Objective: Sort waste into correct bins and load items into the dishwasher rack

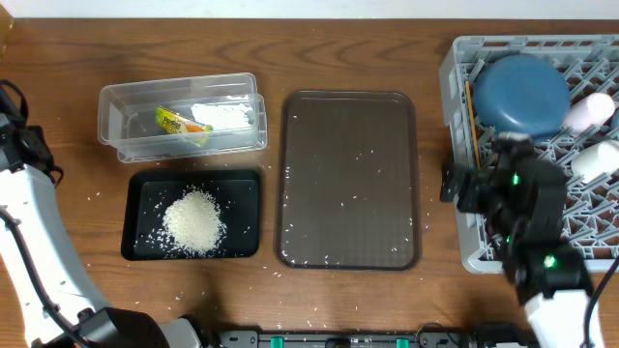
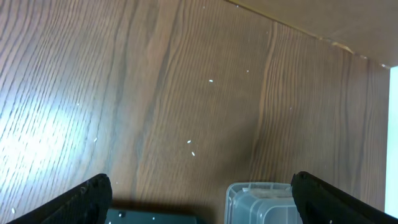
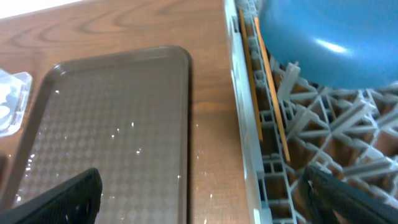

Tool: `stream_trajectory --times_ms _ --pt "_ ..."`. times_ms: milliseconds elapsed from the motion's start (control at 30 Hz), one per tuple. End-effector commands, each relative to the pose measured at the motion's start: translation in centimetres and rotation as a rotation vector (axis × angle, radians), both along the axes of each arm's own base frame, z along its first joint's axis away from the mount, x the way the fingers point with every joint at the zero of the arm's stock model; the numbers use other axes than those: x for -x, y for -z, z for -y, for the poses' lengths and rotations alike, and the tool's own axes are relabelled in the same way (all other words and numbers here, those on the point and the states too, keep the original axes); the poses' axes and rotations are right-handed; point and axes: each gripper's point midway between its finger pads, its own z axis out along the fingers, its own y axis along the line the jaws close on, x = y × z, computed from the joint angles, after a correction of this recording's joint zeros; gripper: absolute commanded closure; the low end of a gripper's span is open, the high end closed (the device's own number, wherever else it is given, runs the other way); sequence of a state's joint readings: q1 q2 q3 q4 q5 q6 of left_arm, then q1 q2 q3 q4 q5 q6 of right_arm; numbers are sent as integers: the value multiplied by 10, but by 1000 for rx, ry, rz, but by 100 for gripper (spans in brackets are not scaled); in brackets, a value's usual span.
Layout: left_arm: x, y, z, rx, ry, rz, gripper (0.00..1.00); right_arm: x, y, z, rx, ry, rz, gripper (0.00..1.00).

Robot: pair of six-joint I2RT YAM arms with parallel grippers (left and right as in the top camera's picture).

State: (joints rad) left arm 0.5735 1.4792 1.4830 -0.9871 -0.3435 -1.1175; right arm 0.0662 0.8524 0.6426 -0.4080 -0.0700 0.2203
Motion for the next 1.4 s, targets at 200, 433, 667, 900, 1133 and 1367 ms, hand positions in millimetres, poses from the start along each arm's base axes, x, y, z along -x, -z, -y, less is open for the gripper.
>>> stream_trajectory --times_ms 200,433,667,900,1133,1367 --pt "2 1 -2 -6 -2 -19 5 32 26 -9 17 -78 266 1" --pt "2 1 -2 -6 -2 -19 5 45 29 -7 34 -80 385 1" --pt "2 1 -2 -6 -2 -19 5 48 18 -2 43 -54 510 1" --pt "2 1 -2 -6 -2 -19 5 50 10 4 59 -25 598 1" --pt "2 1 -2 -6 -2 -19 5 52 21 5 145 -48 564 1" --pt "2 1 -2 -6 -2 -19 5 52 21 6 192 -59 570 1"
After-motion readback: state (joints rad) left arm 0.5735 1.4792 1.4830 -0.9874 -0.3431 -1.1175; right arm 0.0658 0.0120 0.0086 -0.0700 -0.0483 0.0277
